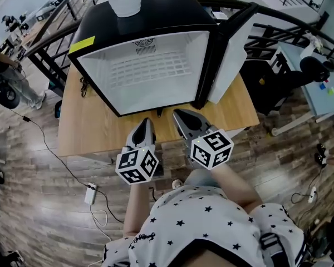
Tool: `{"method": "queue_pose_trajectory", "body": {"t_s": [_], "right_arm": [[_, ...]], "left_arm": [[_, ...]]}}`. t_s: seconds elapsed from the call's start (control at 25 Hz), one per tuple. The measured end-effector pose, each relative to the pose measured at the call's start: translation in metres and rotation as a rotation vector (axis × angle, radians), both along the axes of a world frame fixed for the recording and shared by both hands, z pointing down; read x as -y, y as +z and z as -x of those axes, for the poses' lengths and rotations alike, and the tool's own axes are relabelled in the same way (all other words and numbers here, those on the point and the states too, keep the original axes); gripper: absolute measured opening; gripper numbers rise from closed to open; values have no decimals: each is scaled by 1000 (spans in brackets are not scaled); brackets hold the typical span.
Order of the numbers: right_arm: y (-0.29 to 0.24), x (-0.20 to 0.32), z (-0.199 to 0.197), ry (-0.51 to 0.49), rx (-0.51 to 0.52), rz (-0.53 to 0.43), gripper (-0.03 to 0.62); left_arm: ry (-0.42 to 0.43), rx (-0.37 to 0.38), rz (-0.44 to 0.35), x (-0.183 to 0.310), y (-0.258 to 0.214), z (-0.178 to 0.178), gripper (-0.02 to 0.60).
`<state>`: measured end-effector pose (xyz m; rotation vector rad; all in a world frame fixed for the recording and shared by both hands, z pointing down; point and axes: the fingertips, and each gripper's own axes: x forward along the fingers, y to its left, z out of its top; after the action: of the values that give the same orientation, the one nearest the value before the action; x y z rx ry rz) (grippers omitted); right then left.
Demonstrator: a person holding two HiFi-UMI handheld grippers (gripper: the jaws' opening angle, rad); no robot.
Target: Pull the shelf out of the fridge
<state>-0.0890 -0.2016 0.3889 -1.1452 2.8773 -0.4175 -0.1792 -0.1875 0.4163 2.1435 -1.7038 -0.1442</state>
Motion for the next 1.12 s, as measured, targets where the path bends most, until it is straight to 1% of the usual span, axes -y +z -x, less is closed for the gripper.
{"method": "queue_pose_trajectory", "body": {"t_s": [0.16,0.32,0.48,0.56,0.76,0.88,1.0,1.12], "right_arm": [[0,4,-4,12,4,2,21],[0,12,-9,17,13,4,21],[0,24,-10,2,13,-1,21],[1,31,-12,-4,15,0,21],[6,45,-15,-22,10,13,21],[10,52,-16,-33,7,21,21],[11,56,-19,-36,8,28,21],[12,61,-23,-35,9,30,21]], "left_arm": [[7,-50,18,13,8,0,7],[6,-137,29,27,13,-2,6],[-32,-220,15,44,15,4,6],[-48,-278,8,54,18,5,6],[-57,-452,-24,75,18,1,6],[-67,-533,-31,87,21,1,8],[-94,-623,-23,97,28,3,8],[-109,-696,-31,110,31,6,8]]}}
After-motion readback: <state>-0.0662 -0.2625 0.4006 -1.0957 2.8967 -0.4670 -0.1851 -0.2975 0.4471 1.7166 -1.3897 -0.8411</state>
